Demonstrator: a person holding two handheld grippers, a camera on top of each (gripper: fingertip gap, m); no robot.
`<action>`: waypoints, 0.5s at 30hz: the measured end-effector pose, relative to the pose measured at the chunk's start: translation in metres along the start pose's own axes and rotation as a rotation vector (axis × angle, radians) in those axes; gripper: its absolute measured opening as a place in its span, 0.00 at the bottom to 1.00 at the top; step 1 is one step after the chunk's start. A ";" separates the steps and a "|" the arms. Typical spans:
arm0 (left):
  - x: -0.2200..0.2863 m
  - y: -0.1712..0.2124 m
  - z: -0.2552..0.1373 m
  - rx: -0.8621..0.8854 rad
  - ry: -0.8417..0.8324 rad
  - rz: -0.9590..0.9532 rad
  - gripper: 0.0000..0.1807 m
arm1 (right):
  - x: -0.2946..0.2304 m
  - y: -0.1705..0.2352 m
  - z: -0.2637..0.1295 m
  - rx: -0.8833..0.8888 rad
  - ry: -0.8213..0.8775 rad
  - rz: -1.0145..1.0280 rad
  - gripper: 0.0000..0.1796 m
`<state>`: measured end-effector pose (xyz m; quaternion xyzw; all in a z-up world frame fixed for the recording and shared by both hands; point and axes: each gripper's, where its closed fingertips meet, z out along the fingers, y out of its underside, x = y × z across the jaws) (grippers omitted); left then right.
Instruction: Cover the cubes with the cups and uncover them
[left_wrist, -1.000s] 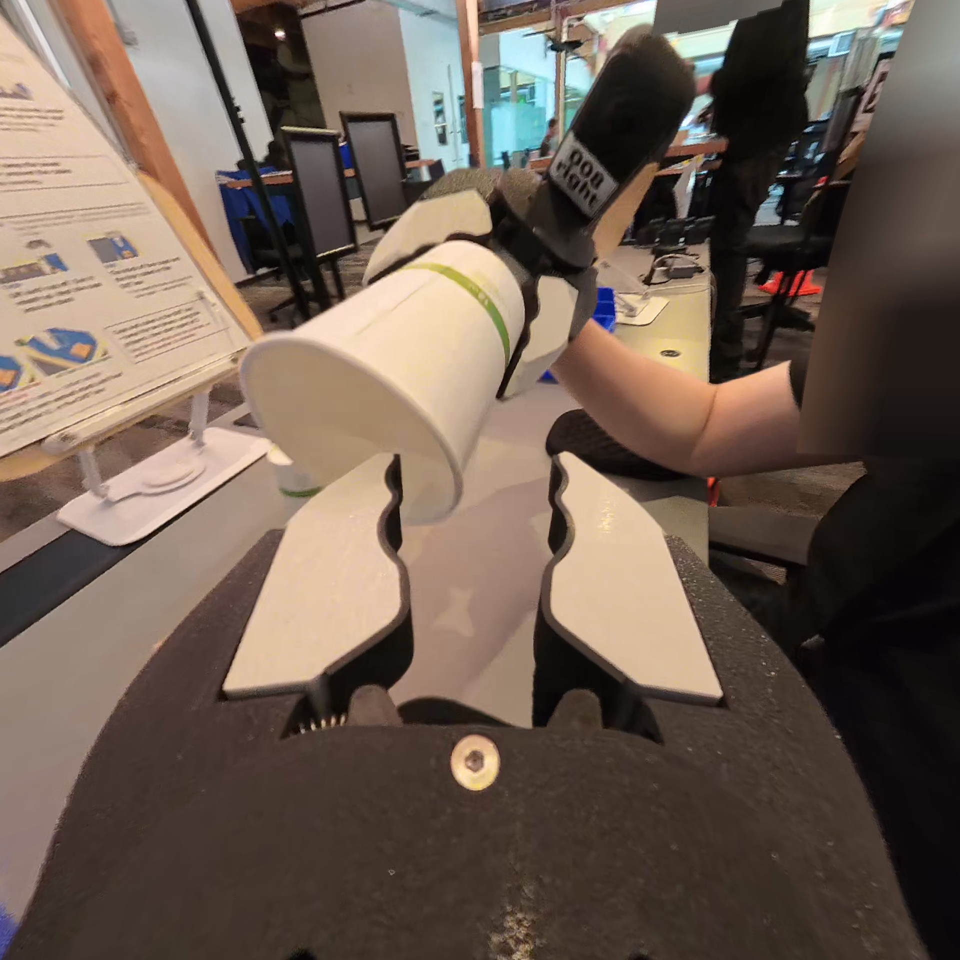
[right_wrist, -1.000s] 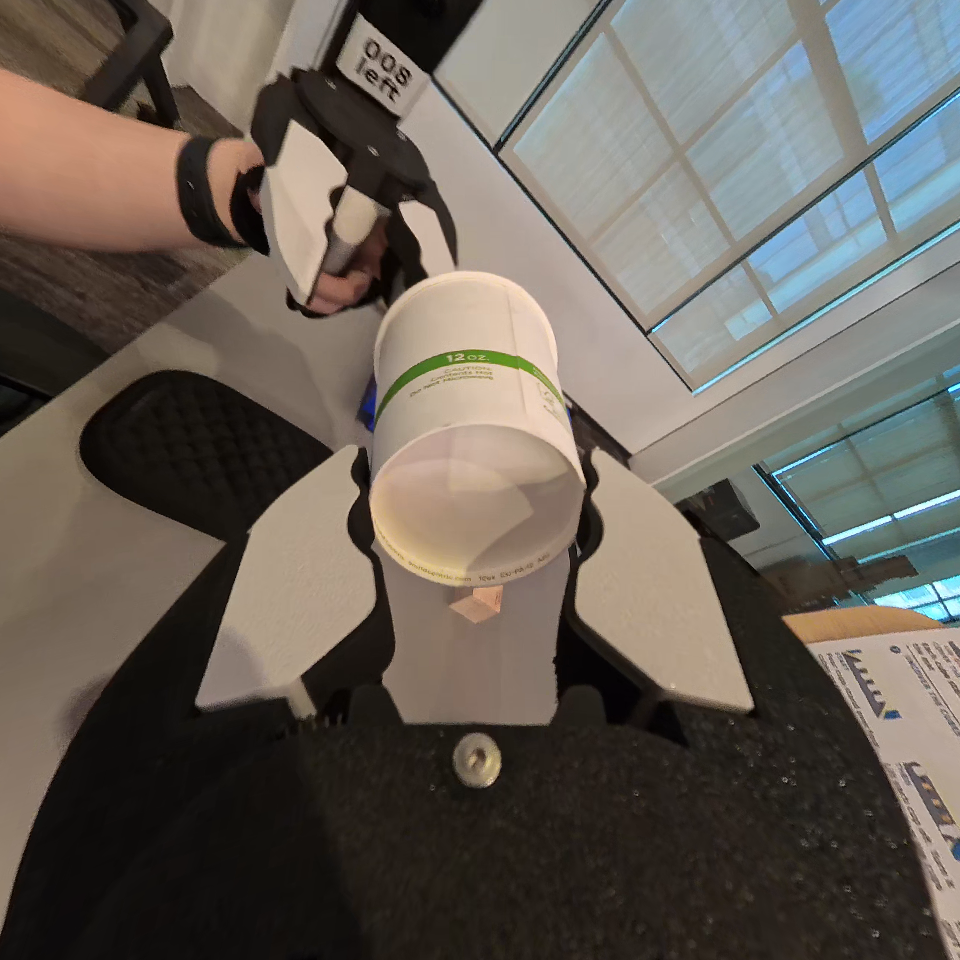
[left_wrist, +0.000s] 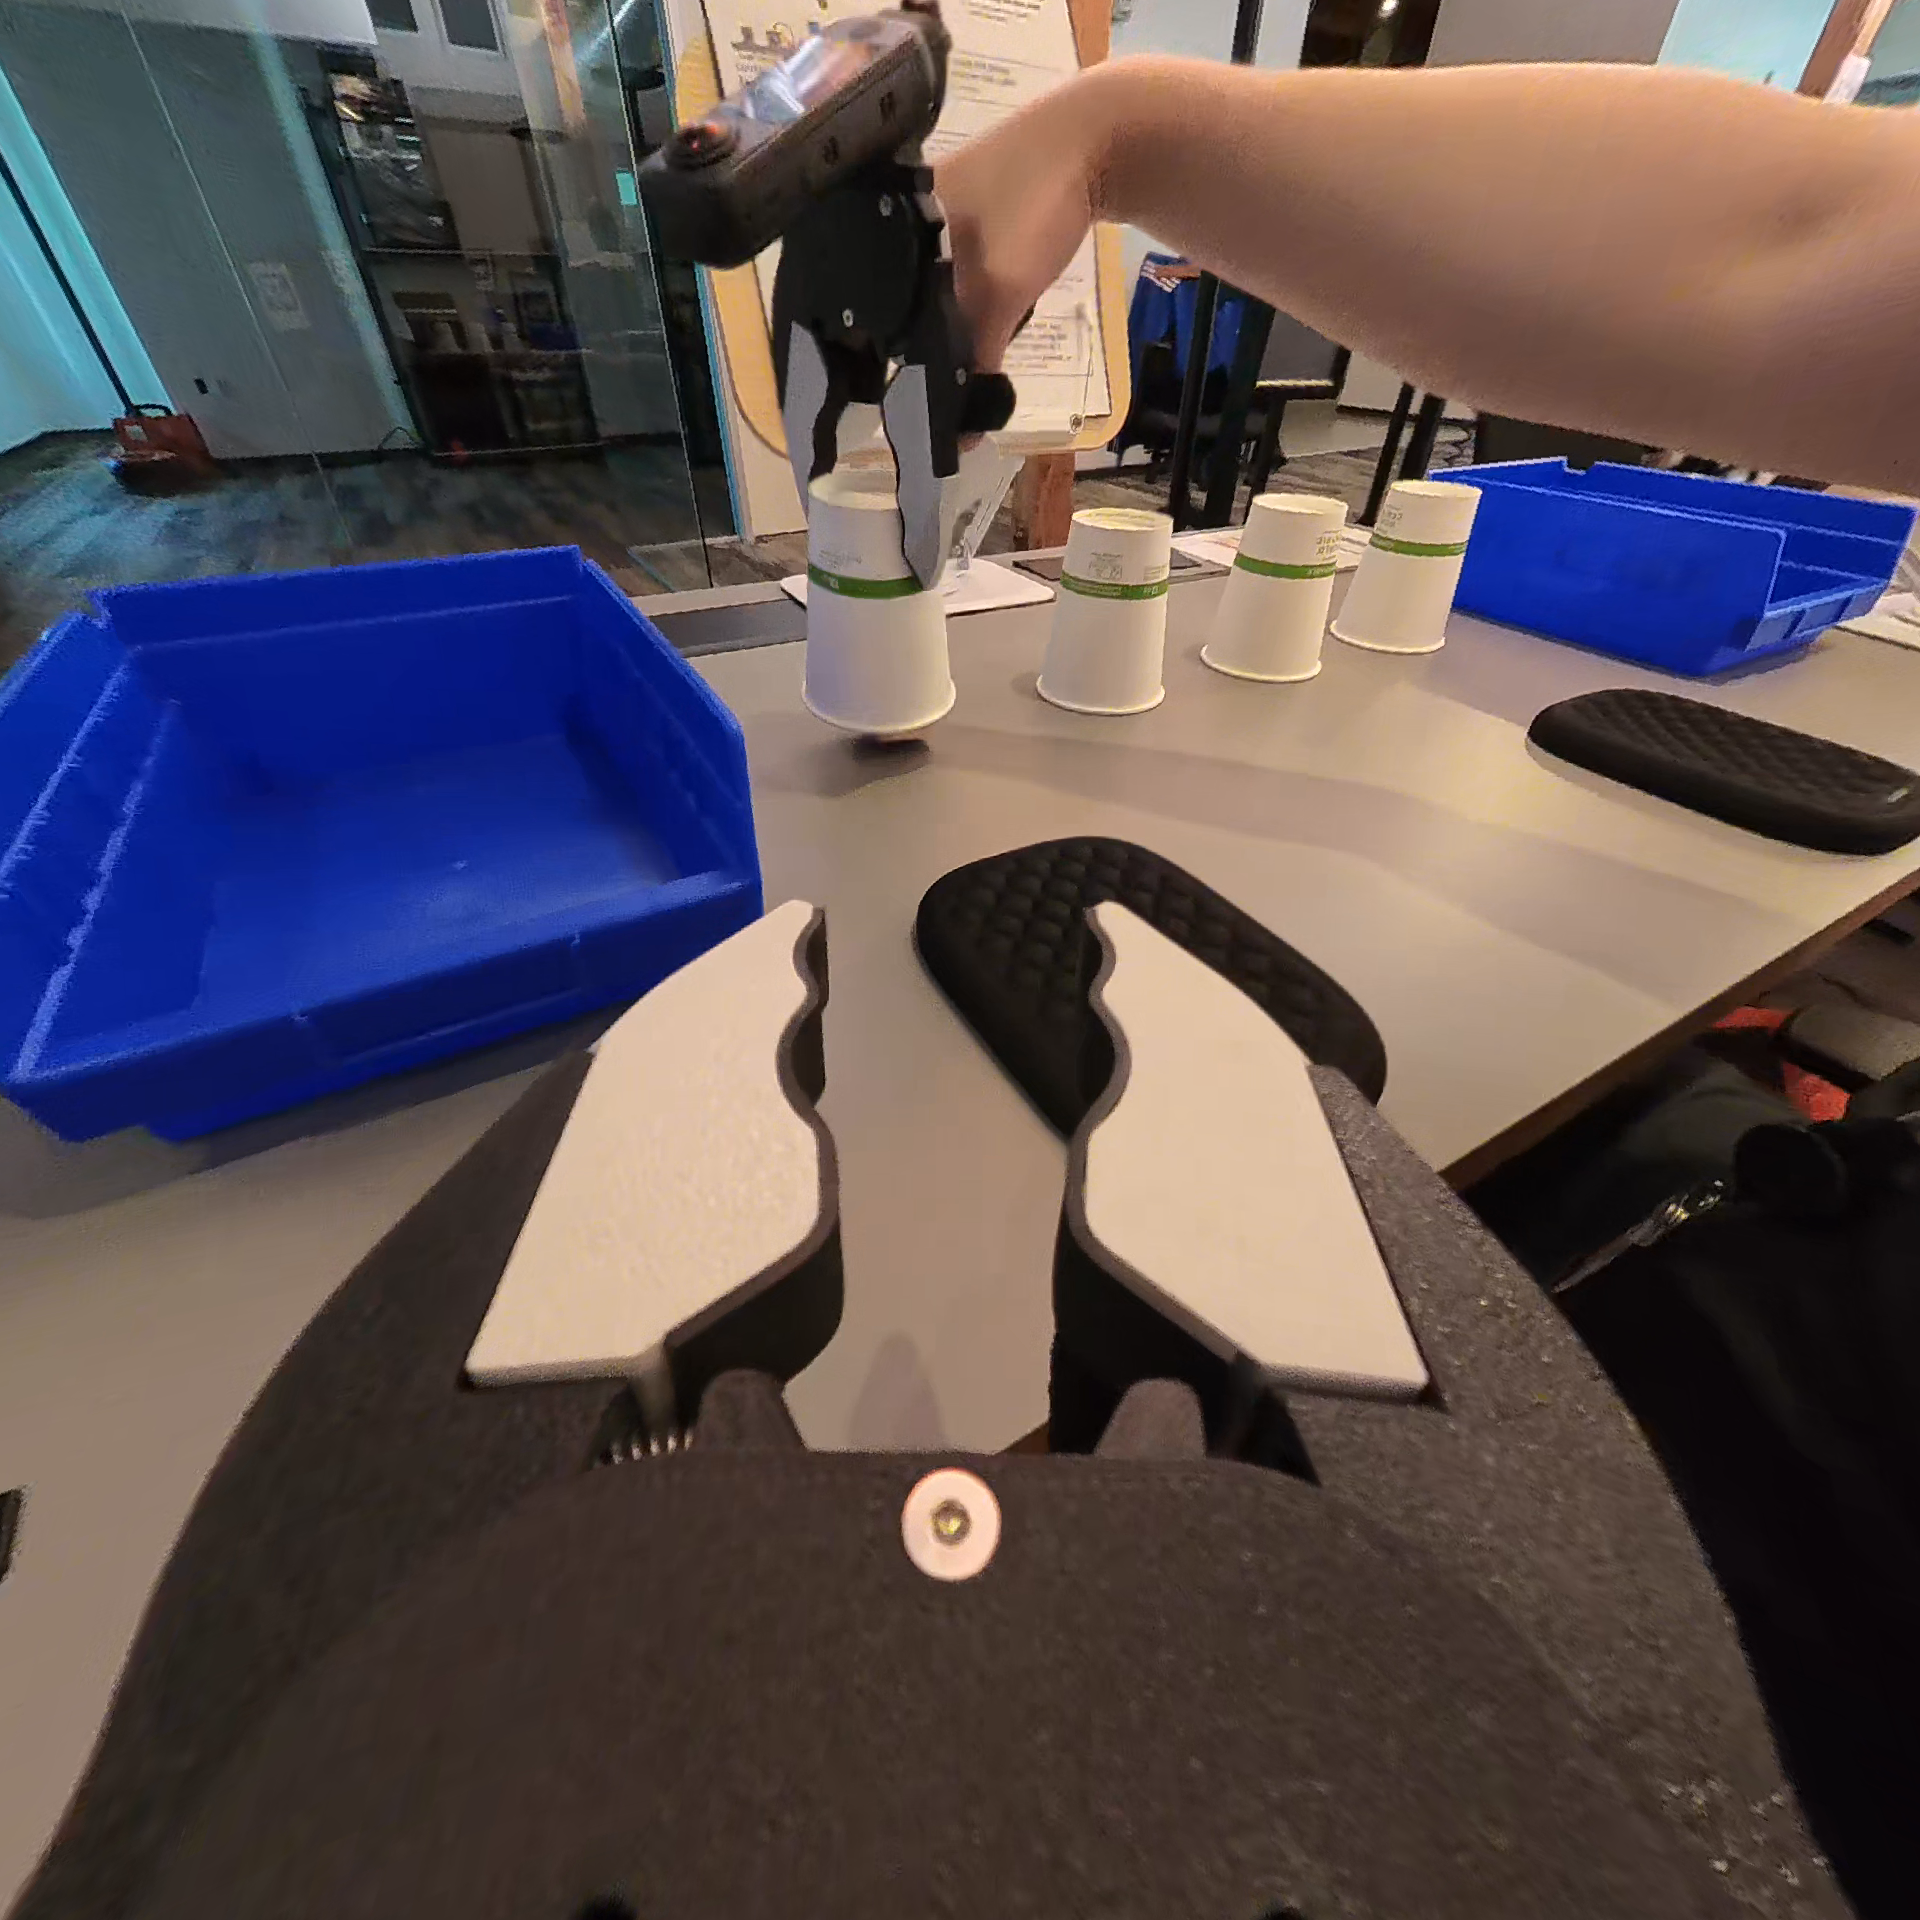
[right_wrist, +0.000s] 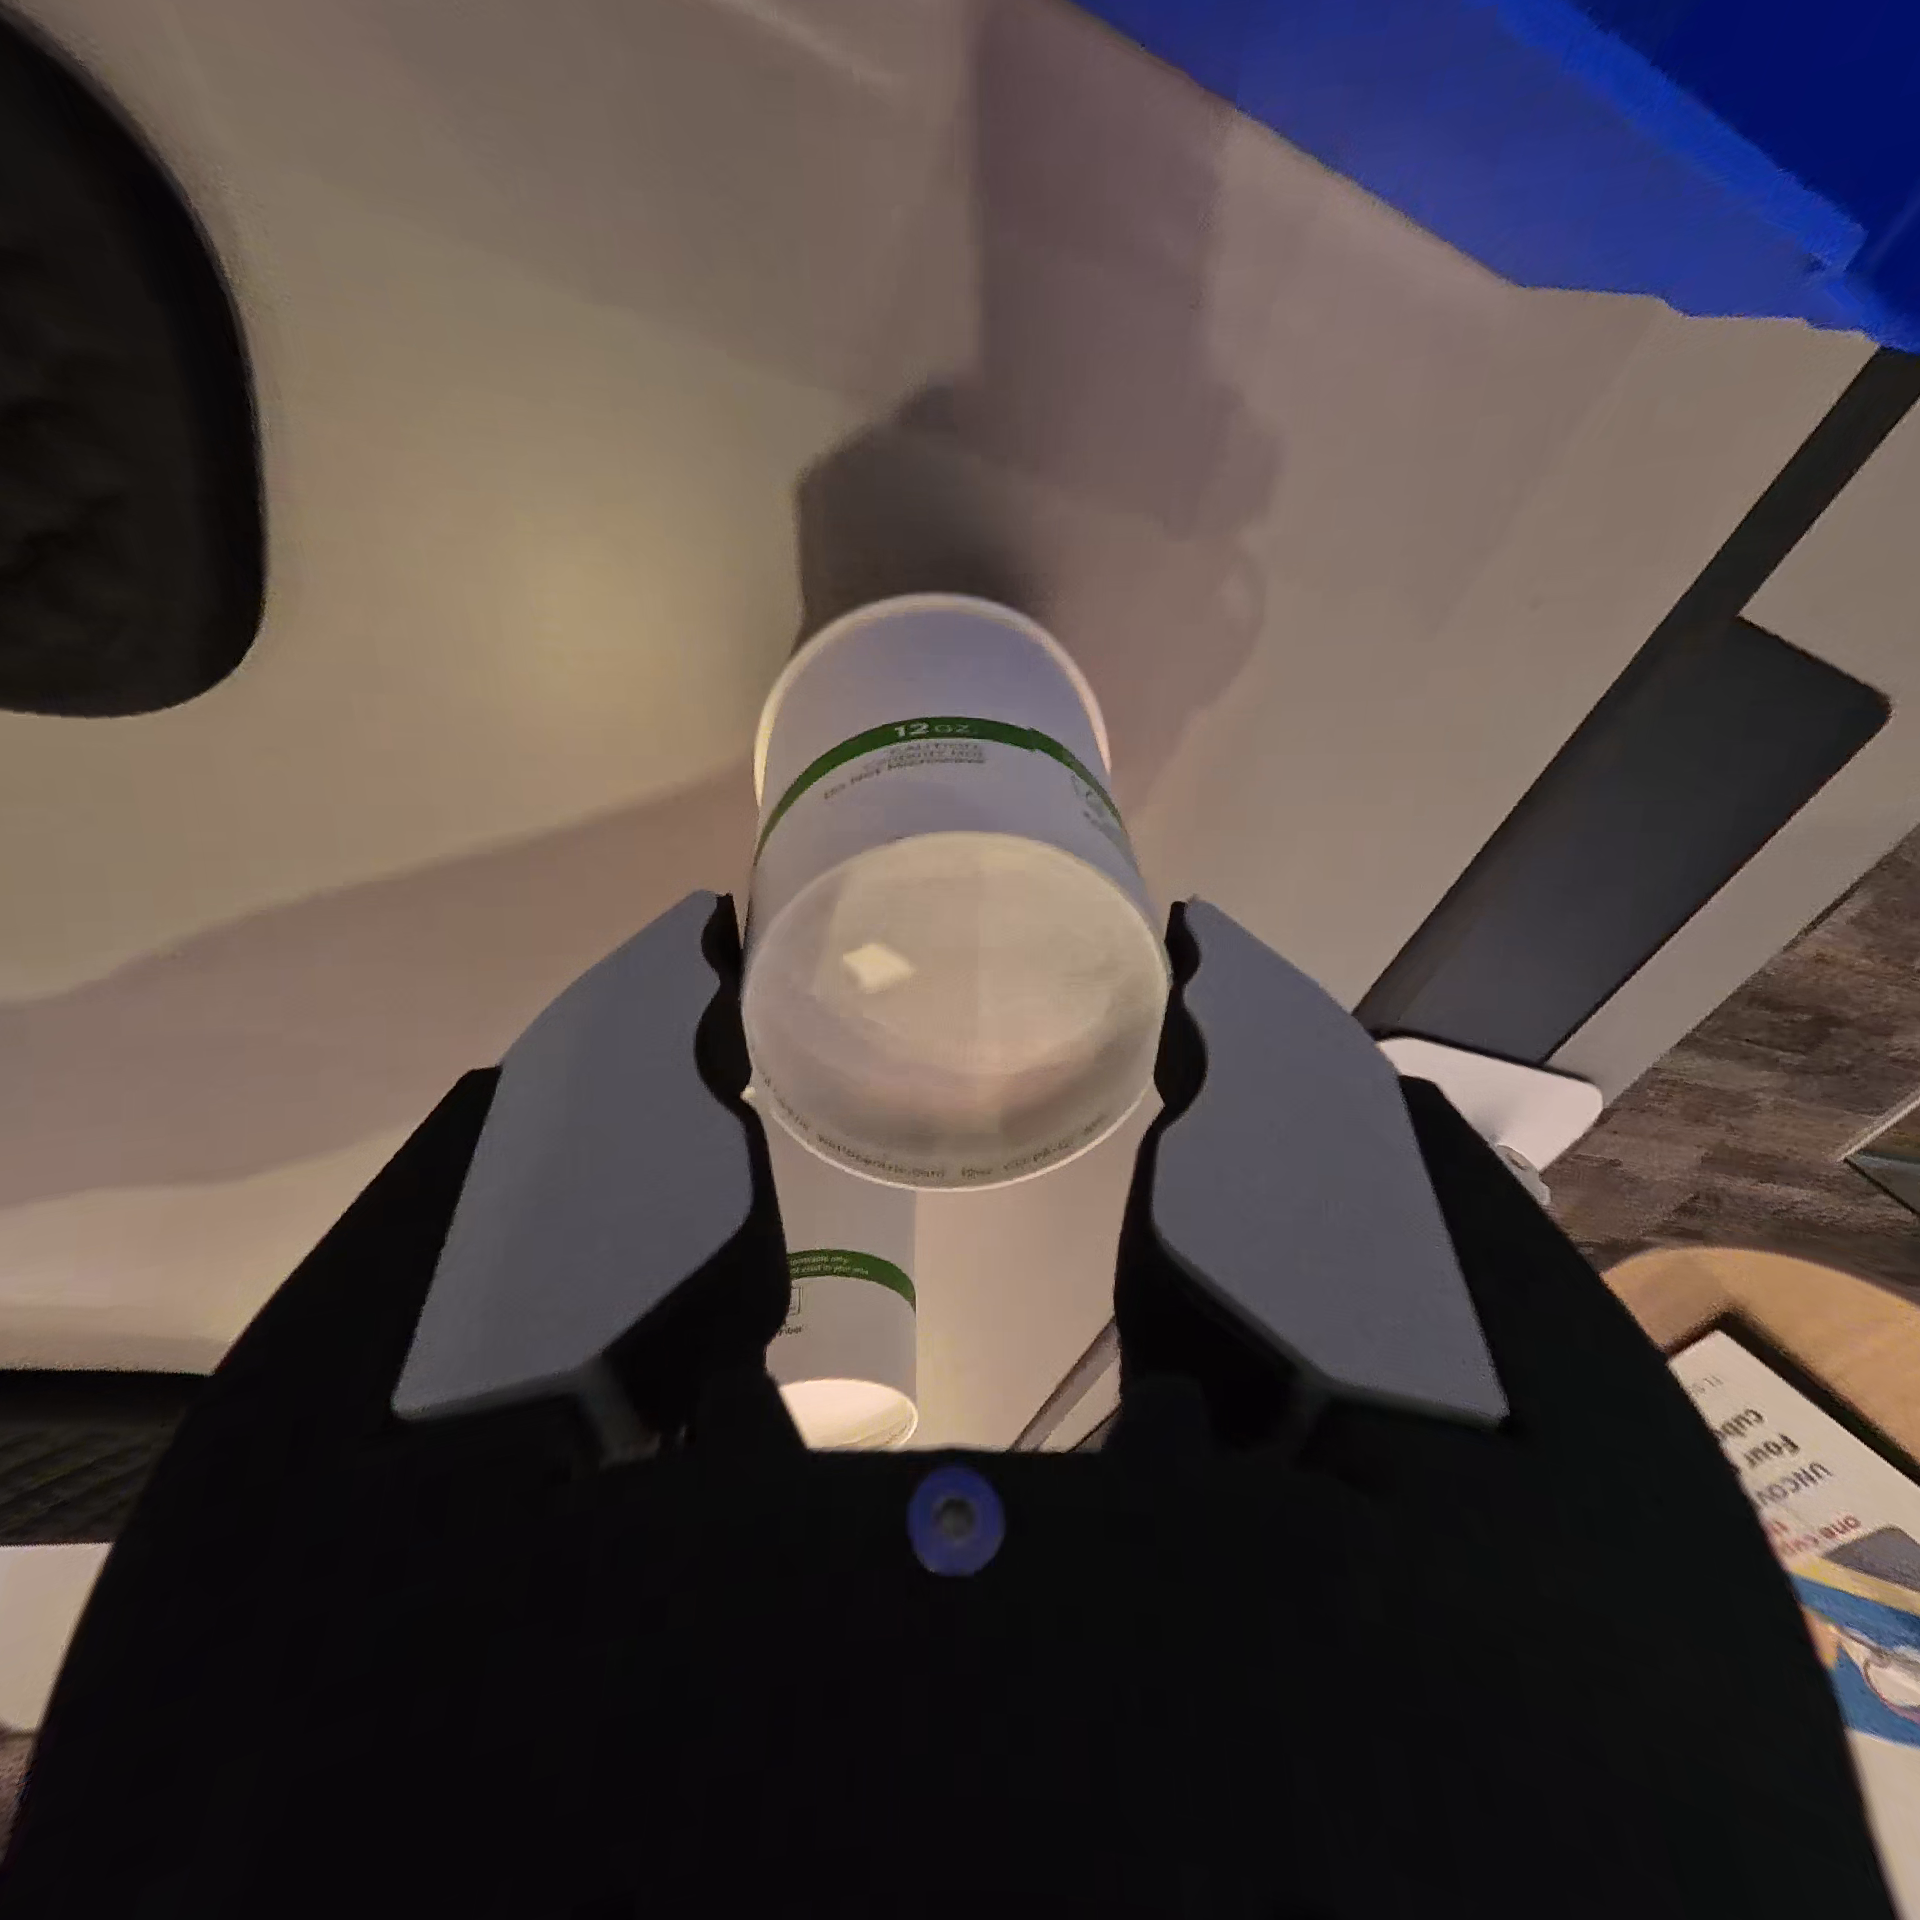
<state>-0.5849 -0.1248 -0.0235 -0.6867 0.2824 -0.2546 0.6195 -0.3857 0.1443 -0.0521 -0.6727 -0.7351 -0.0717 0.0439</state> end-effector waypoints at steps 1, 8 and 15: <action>0.000 0.002 -0.002 -0.004 -0.002 0.009 0.25 | 0.000 0.000 0.002 -0.008 -0.020 0.010 0.43; 0.009 0.010 -0.009 -0.023 0.023 0.030 0.25 | 0.001 0.005 0.002 -0.059 -0.050 0.022 0.43; 0.013 0.015 -0.008 -0.034 0.044 0.037 0.25 | -0.003 0.005 0.010 -0.054 -0.077 0.024 0.43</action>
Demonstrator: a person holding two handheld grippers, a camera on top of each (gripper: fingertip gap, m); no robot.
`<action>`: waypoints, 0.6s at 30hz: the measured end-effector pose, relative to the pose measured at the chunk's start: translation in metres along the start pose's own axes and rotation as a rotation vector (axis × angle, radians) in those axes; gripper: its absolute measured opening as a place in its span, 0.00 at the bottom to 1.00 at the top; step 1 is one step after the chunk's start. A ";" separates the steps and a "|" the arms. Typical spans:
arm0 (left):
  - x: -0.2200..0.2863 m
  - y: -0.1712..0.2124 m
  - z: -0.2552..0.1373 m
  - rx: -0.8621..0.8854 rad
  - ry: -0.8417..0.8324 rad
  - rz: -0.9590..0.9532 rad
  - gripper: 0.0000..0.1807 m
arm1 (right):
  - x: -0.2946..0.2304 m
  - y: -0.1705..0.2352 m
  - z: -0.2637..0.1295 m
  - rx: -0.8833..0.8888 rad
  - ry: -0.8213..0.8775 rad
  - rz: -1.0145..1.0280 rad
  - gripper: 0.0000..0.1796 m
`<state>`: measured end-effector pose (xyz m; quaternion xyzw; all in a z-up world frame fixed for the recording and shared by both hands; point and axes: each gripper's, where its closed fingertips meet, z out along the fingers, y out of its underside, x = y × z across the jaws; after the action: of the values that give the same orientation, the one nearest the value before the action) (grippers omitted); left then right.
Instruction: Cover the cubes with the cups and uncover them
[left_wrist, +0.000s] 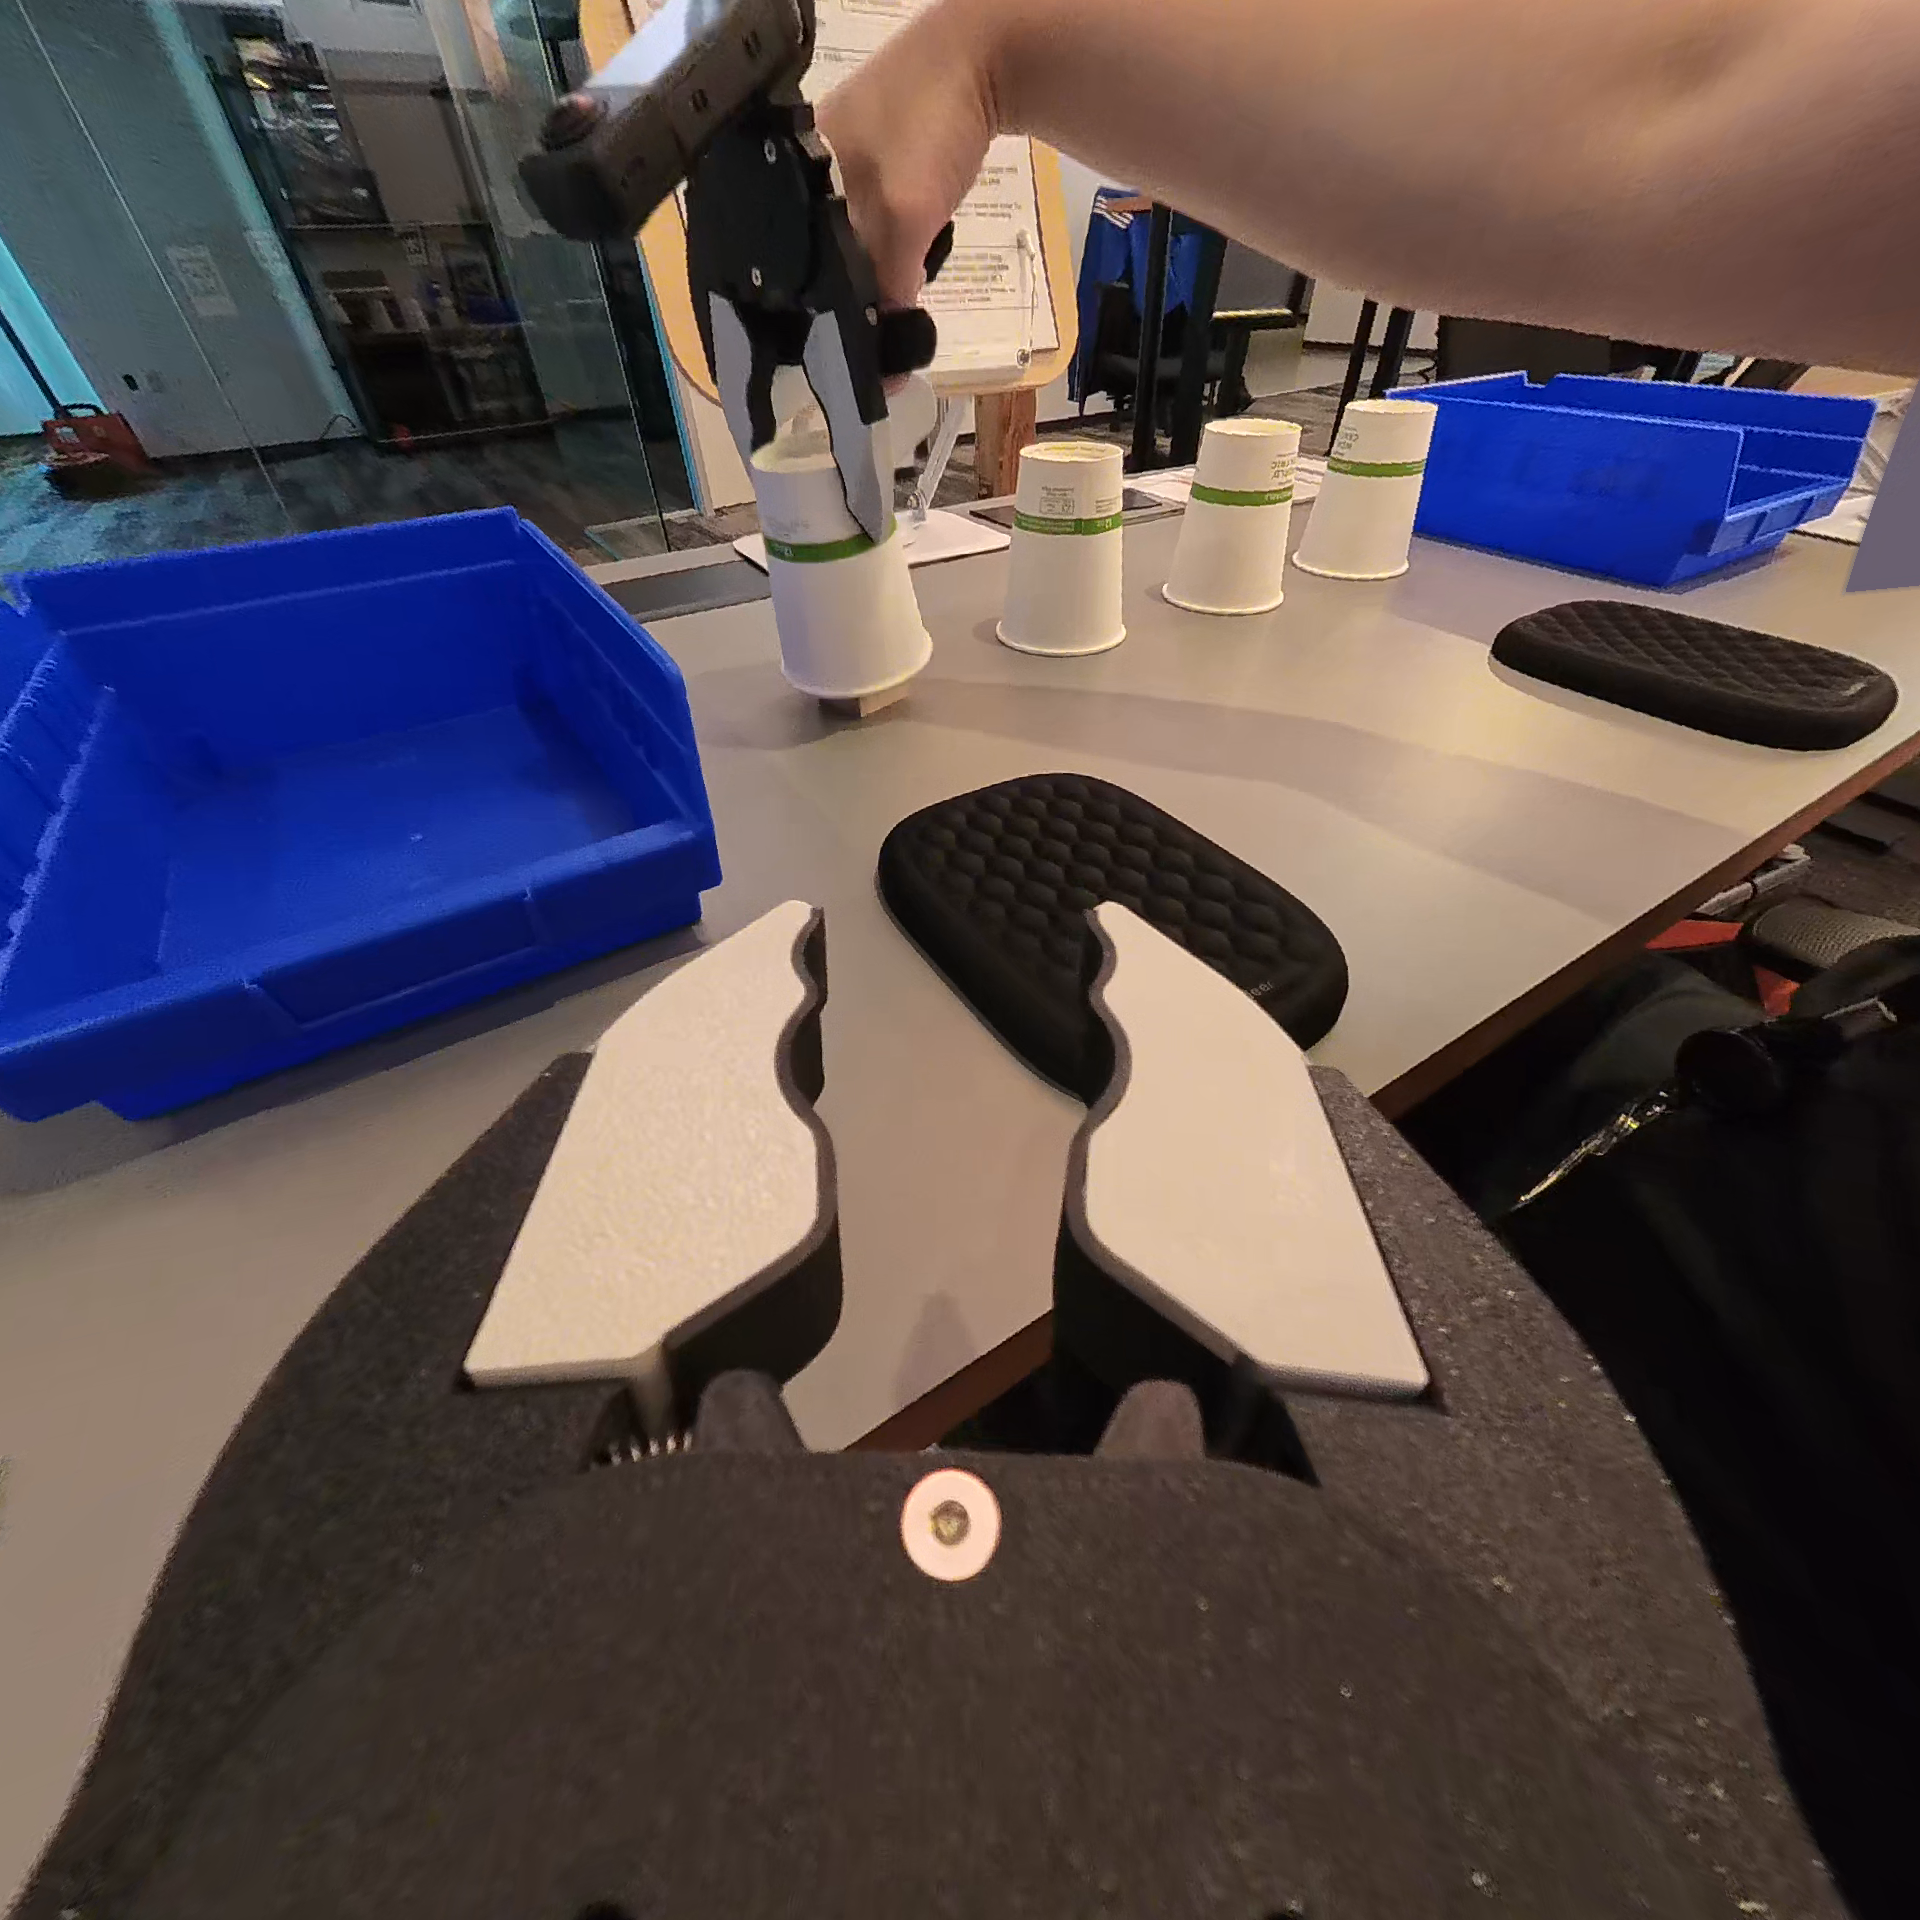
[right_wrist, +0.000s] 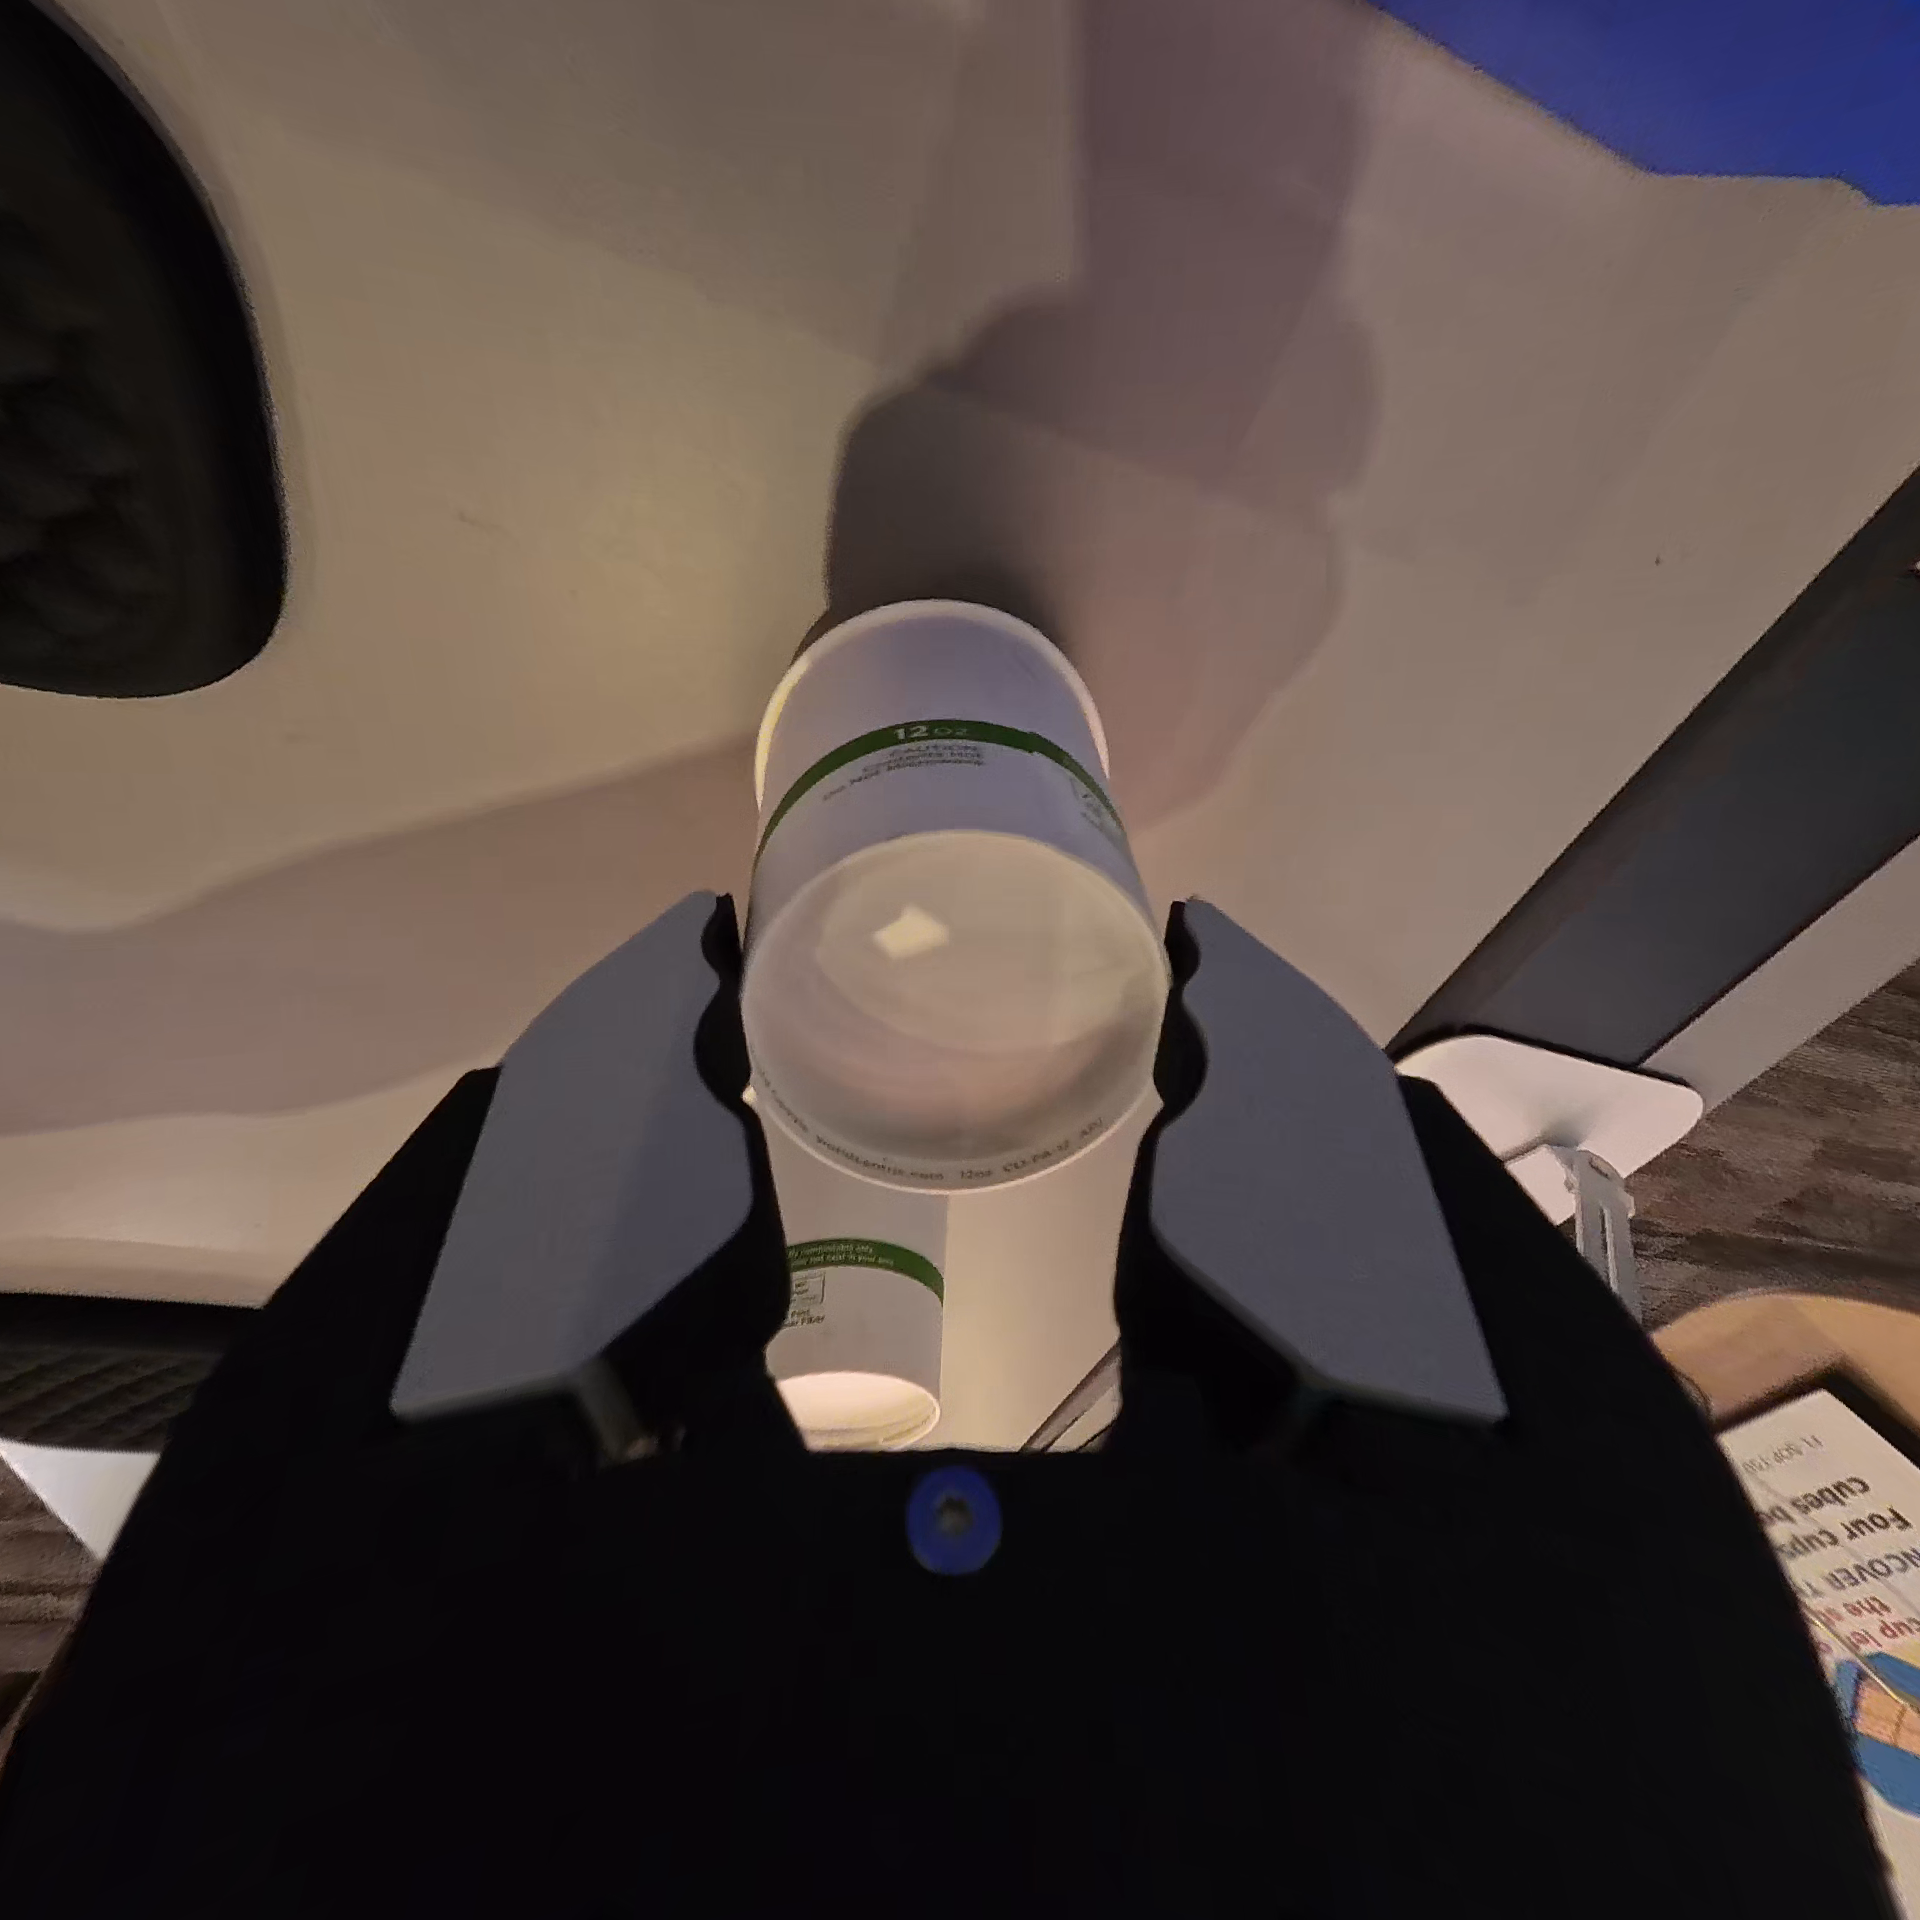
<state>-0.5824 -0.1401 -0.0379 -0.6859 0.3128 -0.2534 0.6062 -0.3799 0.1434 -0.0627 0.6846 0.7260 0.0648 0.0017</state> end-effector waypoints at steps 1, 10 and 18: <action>0.000 0.000 0.000 0.000 0.003 -0.003 0.25 | 0.000 0.000 0.003 0.002 -0.002 0.000 0.43; 0.001 0.000 0.002 0.002 0.011 -0.010 0.25 | -0.006 -0.003 0.017 0.086 -0.024 0.020 0.43; 0.007 -0.002 0.010 -0.013 0.029 -0.006 0.25 | -0.007 0.000 0.020 0.116 -0.012 0.034 0.43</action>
<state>-0.5701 -0.1381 -0.0374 -0.6870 0.3209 -0.2632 0.5964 -0.3776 0.1386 -0.0833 0.6963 0.7167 0.0187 -0.0348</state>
